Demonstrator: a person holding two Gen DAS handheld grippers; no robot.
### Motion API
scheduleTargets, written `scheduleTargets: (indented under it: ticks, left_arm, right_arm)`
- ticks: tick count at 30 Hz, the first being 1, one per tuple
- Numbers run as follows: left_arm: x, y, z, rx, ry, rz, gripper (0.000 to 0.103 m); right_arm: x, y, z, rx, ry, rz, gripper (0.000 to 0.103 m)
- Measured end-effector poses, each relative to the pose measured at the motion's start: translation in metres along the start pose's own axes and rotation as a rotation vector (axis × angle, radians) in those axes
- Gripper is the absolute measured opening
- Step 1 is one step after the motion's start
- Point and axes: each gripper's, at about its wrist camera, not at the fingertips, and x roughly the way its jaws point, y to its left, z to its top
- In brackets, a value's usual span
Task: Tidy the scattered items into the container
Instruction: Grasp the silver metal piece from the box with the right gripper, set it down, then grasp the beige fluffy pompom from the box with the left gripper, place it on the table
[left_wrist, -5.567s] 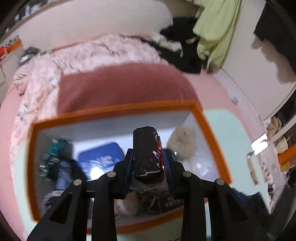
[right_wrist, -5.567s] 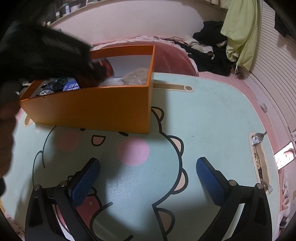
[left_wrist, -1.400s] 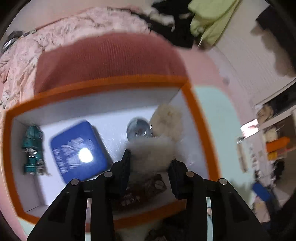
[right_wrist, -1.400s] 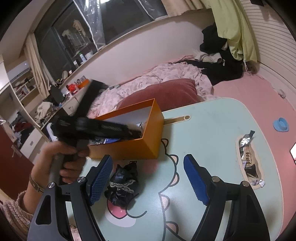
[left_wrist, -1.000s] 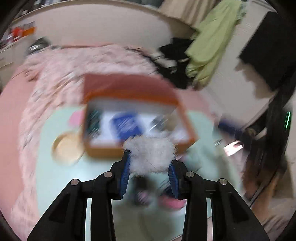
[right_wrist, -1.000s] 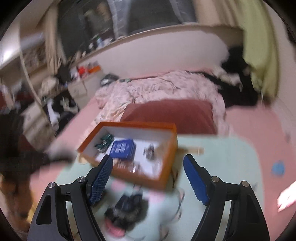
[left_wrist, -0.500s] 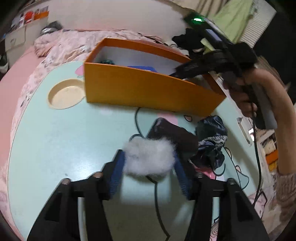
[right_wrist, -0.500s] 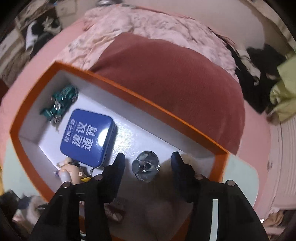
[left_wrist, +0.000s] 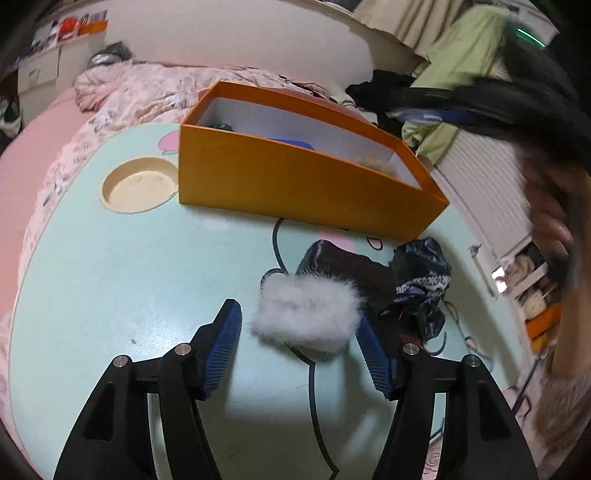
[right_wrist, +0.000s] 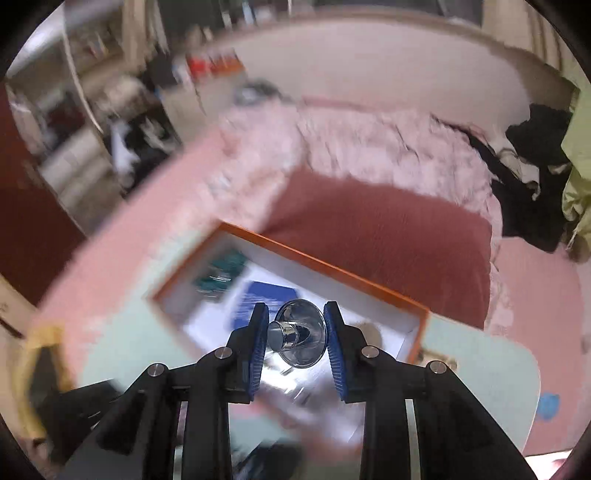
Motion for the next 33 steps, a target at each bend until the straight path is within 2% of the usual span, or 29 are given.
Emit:
scheduleTargets:
  ticks: [2, 4, 6, 7, 9, 11, 12, 14, 15, 17, 19, 20, 23, 25, 26, 28, 29, 30, 31, 33]
  left_arm:
    - [-0.005, 0.002, 0.003, -0.018, 0.001, -0.020, 0.063]
    - [-0.013, 0.005, 0.011, -0.022, -0.019, -0.023, 0.063]
    - [-0.026, 0.003, 0.029, -0.023, -0.080, 0.052, 0.063]
    - [-0.031, -0.001, 0.040, -0.014, -0.105, 0.065, 0.063]
    - [-0.034, -0.016, 0.069, 0.037, -0.125, 0.043, 0.063]
    - [-0.026, -0.040, 0.098, 0.095, -0.104, 0.024, 0.063]
    - [-0.019, -0.050, 0.110, 0.113, -0.084, 0.008, 0.063]
    - [0.008, -0.075, 0.132, 0.149, -0.006, -0.015, 0.063]
    - [0.019, -0.083, 0.139, 0.155, 0.028, -0.027, 0.063]
    - [0.053, -0.100, 0.152, 0.153, 0.109, -0.034, 0.063]
    - [0.081, -0.110, 0.163, 0.149, 0.163, -0.011, 0.063]
    - [0.100, -0.114, 0.167, 0.139, 0.192, 0.021, 0.063]
    - [0.134, -0.113, 0.170, 0.064, 0.242, 0.050, 0.062]
    - [0.151, -0.111, 0.167, 0.024, 0.271, 0.048, 0.052]
    - [0.161, -0.106, 0.163, -0.005, 0.303, 0.047, 0.042]
    - [0.172, -0.101, 0.159, -0.046, 0.330, 0.021, 0.037]
    - [0.170, -0.099, 0.159, -0.036, 0.305, 0.023, 0.024]
    - [0.168, -0.098, 0.160, -0.031, 0.311, 0.020, 0.024]
    - [0.162, -0.095, 0.159, -0.038, 0.307, -0.014, 0.024]
    - [0.134, -0.090, 0.162, -0.047, 0.245, -0.107, 0.024]
  right_arm:
    - [-0.029, -0.003, -0.025, 0.019, -0.056, 0.014, 0.029]
    - [-0.040, -0.007, -0.056, 0.090, -0.077, -0.002, 0.029]
    - [-0.035, -0.010, -0.098, 0.181, -0.058, -0.029, 0.029]
    - [-0.030, -0.012, -0.120, 0.216, -0.044, -0.045, 0.029]
    - [-0.022, -0.011, -0.149, 0.243, -0.049, -0.083, 0.029]
    - [-0.019, -0.010, -0.165, 0.275, -0.073, -0.107, 0.030]
    - [-0.020, -0.012, -0.168, 0.291, -0.091, -0.106, 0.032]
    - [-0.021, -0.017, -0.166, 0.314, -0.121, -0.142, 0.048]
    - [-0.027, -0.016, -0.168, 0.324, -0.148, -0.185, 0.061]
    - [-0.038, -0.015, -0.173, 0.335, -0.204, -0.249, 0.063]
    - [-0.051, -0.015, -0.181, 0.344, -0.276, -0.250, 0.074]
    - [-0.054, -0.015, -0.184, 0.350, -0.297, -0.236, 0.075]
    - [-0.058, -0.020, -0.182, 0.359, -0.308, -0.227, 0.075]
    - [-0.058, -0.021, -0.180, 0.361, -0.304, -0.215, 0.075]
    - [-0.058, -0.021, -0.179, 0.361, -0.301, -0.214, 0.075]
    - [-0.057, -0.021, -0.178, 0.363, -0.294, -0.206, 0.075]
    - [-0.054, -0.022, -0.178, 0.366, -0.290, -0.204, 0.075]
    - [-0.053, -0.023, -0.179, 0.368, -0.287, -0.204, 0.075]
    - [-0.053, -0.024, -0.179, 0.371, -0.284, -0.202, 0.075]
    - [-0.053, -0.025, -0.179, 0.376, -0.288, -0.201, 0.075]
